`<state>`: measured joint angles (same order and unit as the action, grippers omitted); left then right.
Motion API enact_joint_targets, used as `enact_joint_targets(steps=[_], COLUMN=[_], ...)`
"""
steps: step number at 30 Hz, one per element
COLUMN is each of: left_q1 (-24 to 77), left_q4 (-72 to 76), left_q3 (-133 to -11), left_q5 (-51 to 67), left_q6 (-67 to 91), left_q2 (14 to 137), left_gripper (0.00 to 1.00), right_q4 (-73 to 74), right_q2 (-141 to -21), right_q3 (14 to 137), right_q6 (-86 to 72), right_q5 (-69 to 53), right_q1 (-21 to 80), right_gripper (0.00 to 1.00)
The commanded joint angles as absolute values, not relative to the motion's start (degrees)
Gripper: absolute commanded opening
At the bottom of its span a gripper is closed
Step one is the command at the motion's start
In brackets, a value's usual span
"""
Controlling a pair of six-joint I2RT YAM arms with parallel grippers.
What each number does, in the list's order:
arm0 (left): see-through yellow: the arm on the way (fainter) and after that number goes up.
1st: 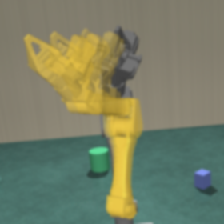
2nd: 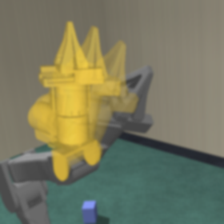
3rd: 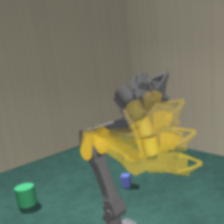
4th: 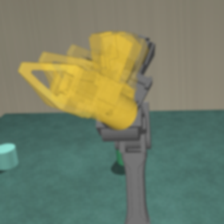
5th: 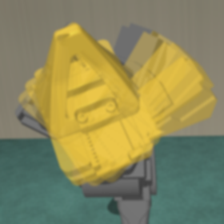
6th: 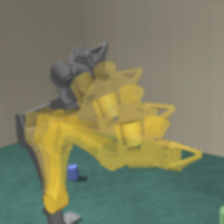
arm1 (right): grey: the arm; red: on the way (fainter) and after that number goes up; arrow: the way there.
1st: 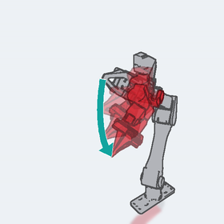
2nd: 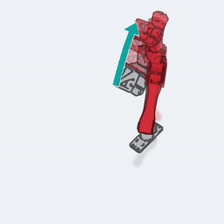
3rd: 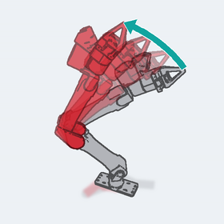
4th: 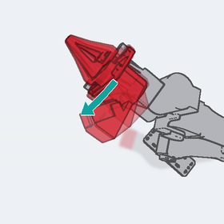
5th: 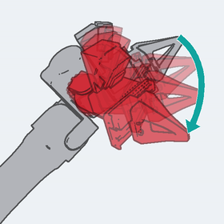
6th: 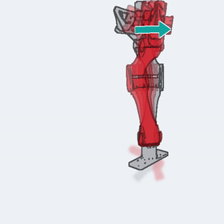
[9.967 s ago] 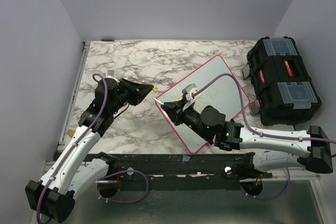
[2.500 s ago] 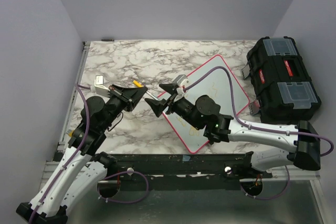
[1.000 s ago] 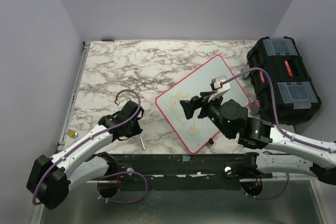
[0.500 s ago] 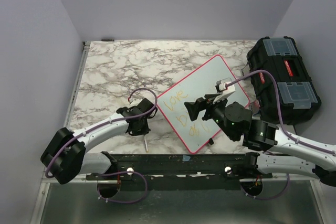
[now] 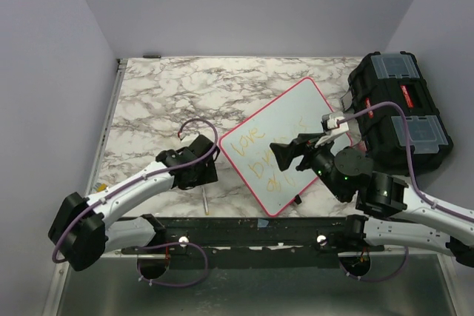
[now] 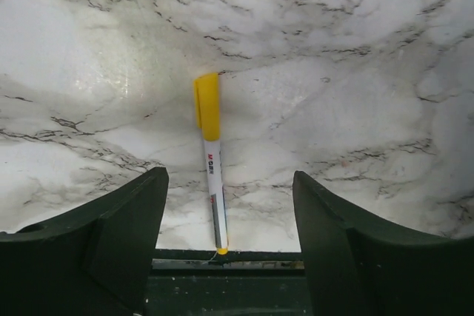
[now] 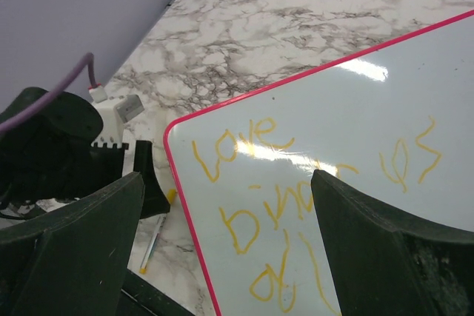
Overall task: Write a sentence on the whiteboard
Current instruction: Reset both arms
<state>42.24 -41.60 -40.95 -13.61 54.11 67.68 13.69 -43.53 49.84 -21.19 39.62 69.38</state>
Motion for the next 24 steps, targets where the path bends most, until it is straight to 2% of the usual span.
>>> enact_joint_targets(steps=[1,9,18,24], left_q1=[42.63,42.54,42.27,42.19], left_q4=[-46.32,-54.16,-52.16,-39.16], left_q3=[-45.61,-57.37,-65.64,-57.17], left_q5=[-16.98,-23.12,-26.75,-25.66], left_q6=[51.34,43.93,31.84,25.88], left_q2=[61.96,54.72,49.48,41.41], left_gripper=[0.74,0.98,0.99,0.98], right_q4=[16.94,18.12,20.65,18.36], right_q2=[-42.29,-40.56,-41.96,-38.81], right_q3=[50.77,53.49,56.45,51.82], right_q6=[-21.99,-22.07,-21.80,-21.98], right_q5=[40.25,38.82,38.30,37.77], right_q1=[69.68,69.61,69.66,69.68], right_gripper=[0.96,0.99,1.00,1.00])
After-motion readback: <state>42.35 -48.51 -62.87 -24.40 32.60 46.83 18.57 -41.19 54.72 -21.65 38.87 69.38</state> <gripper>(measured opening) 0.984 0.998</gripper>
